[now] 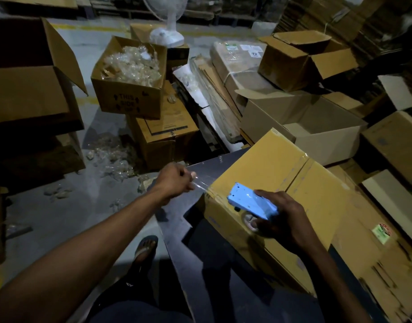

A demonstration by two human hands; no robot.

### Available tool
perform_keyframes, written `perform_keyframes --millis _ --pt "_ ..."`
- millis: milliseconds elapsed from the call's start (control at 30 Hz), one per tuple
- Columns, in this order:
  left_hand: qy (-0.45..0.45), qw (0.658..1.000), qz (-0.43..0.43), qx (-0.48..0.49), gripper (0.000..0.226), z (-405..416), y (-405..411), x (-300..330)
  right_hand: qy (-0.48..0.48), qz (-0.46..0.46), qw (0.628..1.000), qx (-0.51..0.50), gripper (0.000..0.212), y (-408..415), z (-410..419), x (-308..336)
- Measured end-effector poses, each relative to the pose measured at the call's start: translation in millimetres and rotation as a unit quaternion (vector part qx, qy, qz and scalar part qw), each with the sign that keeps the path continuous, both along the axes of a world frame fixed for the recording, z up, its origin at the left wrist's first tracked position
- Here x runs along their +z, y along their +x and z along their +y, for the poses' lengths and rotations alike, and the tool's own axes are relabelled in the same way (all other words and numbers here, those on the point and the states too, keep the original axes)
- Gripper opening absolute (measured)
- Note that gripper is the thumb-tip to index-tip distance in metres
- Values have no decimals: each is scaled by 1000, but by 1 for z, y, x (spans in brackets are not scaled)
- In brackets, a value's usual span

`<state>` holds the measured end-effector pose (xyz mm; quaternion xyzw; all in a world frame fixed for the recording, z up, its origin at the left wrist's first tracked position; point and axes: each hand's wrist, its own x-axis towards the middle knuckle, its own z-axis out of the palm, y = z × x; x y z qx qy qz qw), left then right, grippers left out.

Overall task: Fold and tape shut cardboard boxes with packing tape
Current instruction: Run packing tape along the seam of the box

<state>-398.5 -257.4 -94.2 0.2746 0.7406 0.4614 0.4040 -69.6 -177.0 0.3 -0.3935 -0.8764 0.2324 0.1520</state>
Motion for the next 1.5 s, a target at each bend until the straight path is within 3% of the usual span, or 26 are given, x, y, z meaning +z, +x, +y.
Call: perform_keyframes --millis 67,167,200,333,400,433,533,633,900,1333,1500 --pt "-23 998 5 -51 24 6 -5 -2 -47 -30 998 6 69 1 2 -7" --pt "-67 991 60 -96 30 14 -3 -16 -134 -12 991 -13 24 -16 -10 -12" --pt "-80 989 78 -99 32 16 -3 -21 -125 -11 992 -14 20 -18 -15 -12" --pt "-120 983 96 -99 35 13 1 -34 -92 -74 990 -80 39 -18 -23 -18" --pt "-127 984 80 -94 35 12 1 -41 -12 -126 992 -19 52 -17 -23 -22" --pt "-121 987 64 -87 36 12 0 -46 5 -159 987 4 53 -17 -21 -25" --pt "-102 991 47 -73 36 13 1 -53 -73 -101 992 -26 43 -22 -19 -22" --pt "-83 993 66 -60 40 15 2 -59 29 -185 982 15 49 -20 -19 -19" --pt "-86 990 93 -65 45 25 0 -83 21 -248 969 -3 53 -33 -17 -20" --pt "-97 987 -115 -51 32 35 28 -106 61 -357 931 40 55 -57 -9 -13" --pt "-178 969 -162 -58 66 18 7 -115 79 -375 922 59 53 -58 -7 -14"
